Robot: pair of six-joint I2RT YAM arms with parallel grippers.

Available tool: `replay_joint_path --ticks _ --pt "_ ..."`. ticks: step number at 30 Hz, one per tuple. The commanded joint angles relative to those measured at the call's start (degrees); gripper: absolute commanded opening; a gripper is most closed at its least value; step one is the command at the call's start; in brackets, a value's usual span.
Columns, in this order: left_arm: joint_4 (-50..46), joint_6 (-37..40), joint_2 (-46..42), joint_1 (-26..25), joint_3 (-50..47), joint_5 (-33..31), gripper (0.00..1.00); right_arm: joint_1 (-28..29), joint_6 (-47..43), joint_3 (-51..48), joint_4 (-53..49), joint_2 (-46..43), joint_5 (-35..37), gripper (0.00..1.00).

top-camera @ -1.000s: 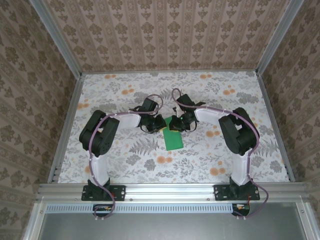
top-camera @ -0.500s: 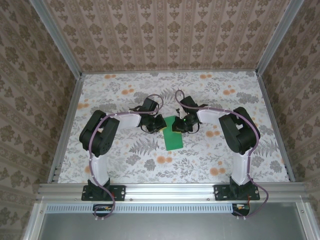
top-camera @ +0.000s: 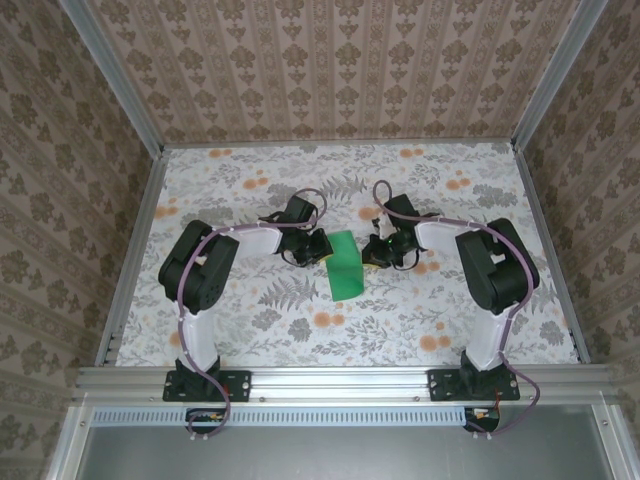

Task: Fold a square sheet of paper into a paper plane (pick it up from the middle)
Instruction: Fold the square sheet of paper in half at the center of the table.

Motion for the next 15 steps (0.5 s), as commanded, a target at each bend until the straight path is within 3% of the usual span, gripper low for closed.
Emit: replay_joint_path --ticks 1,9,15 --pt "-11.12 1.80 4.41 -0.48 -3.03 -5.47 0.11 1.03 1.08 0.87 1.07 -3.98 -1.58 0.06" --pt "-10.79 1.87 4.49 -0.66 -3.11 -5.12 0.11 5.54 4.17 7.52 4.11 2.70 -1.96 0.00" --pt "-11.21 1.80 4.64 -0.66 -3.08 -5.03 0.11 5.78 3.79 9.18 3.37 6.69 0.03 0.00"
